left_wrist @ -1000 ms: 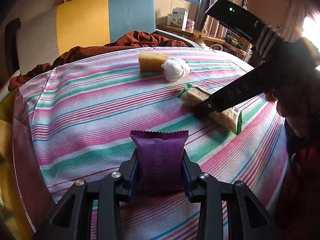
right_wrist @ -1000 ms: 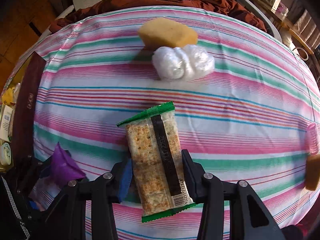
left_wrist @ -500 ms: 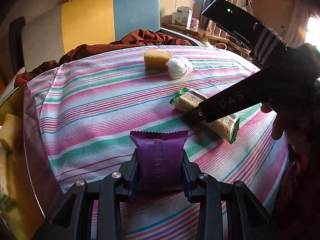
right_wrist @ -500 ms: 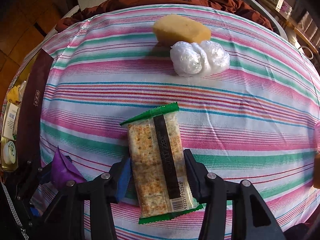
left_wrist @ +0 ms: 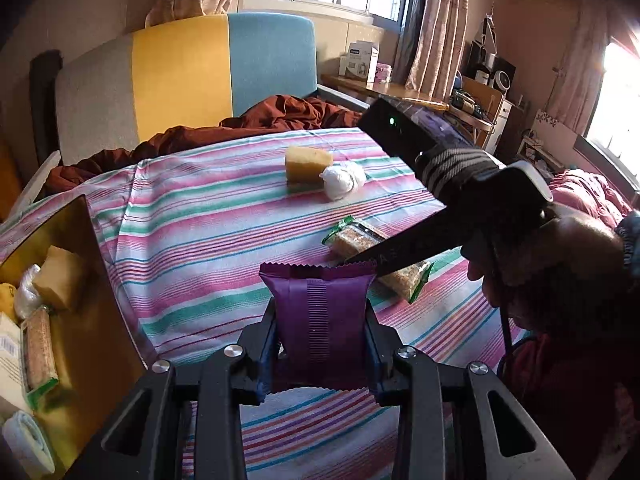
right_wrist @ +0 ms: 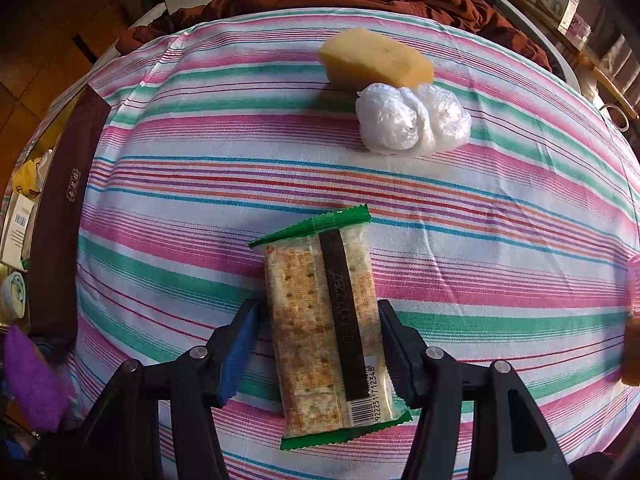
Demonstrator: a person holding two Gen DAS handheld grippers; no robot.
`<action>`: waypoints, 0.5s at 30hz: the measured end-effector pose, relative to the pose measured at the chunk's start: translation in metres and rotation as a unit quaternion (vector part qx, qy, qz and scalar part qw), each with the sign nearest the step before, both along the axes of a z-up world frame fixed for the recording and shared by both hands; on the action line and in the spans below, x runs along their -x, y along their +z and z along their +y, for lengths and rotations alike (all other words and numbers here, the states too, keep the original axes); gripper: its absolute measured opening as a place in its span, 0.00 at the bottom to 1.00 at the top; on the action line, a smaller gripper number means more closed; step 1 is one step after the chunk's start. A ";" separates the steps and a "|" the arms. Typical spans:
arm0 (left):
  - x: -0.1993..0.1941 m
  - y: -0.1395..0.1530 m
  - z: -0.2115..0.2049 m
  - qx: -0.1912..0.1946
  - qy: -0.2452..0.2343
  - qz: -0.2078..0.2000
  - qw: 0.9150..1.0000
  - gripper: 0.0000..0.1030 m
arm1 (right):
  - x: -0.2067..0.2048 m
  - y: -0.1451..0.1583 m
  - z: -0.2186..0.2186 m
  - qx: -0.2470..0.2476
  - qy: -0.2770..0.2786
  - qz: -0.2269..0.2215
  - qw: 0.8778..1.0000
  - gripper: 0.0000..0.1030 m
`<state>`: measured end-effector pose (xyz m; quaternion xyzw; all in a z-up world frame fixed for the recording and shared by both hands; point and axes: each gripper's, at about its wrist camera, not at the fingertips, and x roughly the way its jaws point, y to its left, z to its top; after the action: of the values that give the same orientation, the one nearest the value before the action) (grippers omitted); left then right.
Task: Organize objects
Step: 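Carry the purple packet toward the gold tray with the left tool while the right tool holds the cracker packet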
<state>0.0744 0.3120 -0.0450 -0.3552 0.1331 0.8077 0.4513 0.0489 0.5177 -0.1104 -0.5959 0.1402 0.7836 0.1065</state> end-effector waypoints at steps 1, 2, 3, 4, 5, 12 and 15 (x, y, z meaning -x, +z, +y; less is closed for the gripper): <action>0.000 0.005 -0.003 -0.003 0.003 0.004 1.000 0.35 | 0.000 0.000 0.000 -0.002 0.001 0.000 1.000 0.58; 0.001 0.009 -0.006 -0.005 0.008 0.007 1.000 0.35 | 0.001 -0.001 0.000 -0.004 0.002 -0.001 1.000 0.58; 0.003 0.013 -0.009 -0.008 0.012 0.009 1.000 0.35 | 0.001 -0.001 -0.001 -0.005 0.002 -0.001 1.000 0.58; 0.005 0.016 -0.013 -0.011 0.017 0.011 1.000 0.35 | 0.001 -0.001 -0.001 -0.006 0.003 -0.001 1.000 0.58; 0.007 0.020 -0.016 -0.013 0.023 0.013 1.000 0.35 | 0.001 -0.001 0.000 -0.006 0.003 -0.001 1.000 0.58; 0.027 0.029 -0.043 -0.022 0.064 0.015 0.998 0.35 | 0.002 -0.002 0.001 -0.007 0.004 -0.001 1.000 0.58; 0.035 0.030 -0.055 -0.022 0.083 0.009 0.996 0.35 | 0.002 -0.002 0.001 -0.007 0.004 -0.001 1.000 0.58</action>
<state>0.0391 0.2575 -0.0155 -0.3472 0.0896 0.8484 0.3895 0.0469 0.5186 -0.1124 -0.5961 0.1324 0.7845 0.1079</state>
